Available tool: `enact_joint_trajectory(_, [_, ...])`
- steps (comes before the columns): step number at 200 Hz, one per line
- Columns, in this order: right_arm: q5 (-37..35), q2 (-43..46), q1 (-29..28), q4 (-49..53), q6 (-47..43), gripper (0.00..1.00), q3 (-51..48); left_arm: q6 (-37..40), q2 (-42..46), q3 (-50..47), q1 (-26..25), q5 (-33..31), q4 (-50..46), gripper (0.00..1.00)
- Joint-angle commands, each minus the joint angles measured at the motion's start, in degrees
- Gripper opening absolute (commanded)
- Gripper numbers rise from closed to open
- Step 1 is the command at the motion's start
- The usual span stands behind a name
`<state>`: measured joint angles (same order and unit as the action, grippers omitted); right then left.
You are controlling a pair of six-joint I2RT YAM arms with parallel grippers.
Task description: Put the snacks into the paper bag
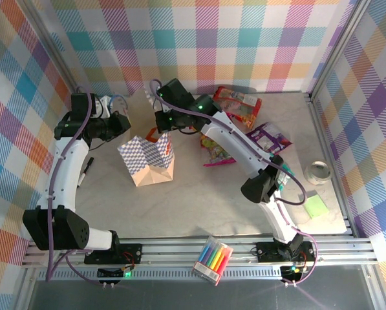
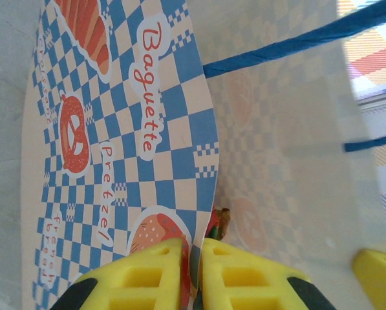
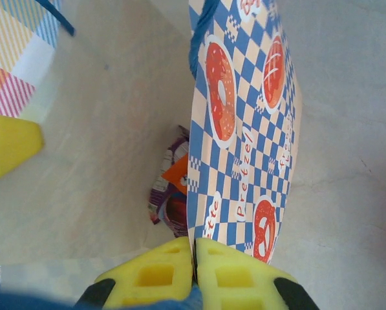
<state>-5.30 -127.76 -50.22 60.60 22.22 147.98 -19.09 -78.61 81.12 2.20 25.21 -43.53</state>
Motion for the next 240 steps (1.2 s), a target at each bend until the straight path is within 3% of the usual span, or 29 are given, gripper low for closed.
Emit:
enact_joint_trajectory(1, [0.55,-0.11,-0.59,-0.60,0.69,0.00,2.10,-0.09,1.45,0.11,0.69,0.46,-2.62,0.15])
enact_joint_trajectory(33, [-5.80,2.63,-0.58,1.35,2.47,0.00,-1.07,-0.24,1.54,-0.19,0.70,0.45,-2.26,0.15])
enact_joint_trajectory(126, [-5.07,4.51,-0.58,3.03,3.71,0.00,-4.24,0.20,1.53,0.68,0.70,0.45,-3.09,0.16])
enact_joint_trajectory(153, [-5.37,5.88,-0.59,2.64,3.88,0.08,-4.63,0.31,1.70,1.23,0.69,-0.53,-3.66,0.22])
enact_joint_trajectory(202, [-7.85,8.87,-0.56,1.53,3.98,0.09,-7.79,1.07,1.29,3.14,0.70,-2.18,-5.14,0.25])
enact_joint_trajectory(240, [-10.02,10.15,-0.50,1.52,3.90,0.36,-9.20,1.07,0.48,3.87,0.70,-1.49,-5.34,0.25])
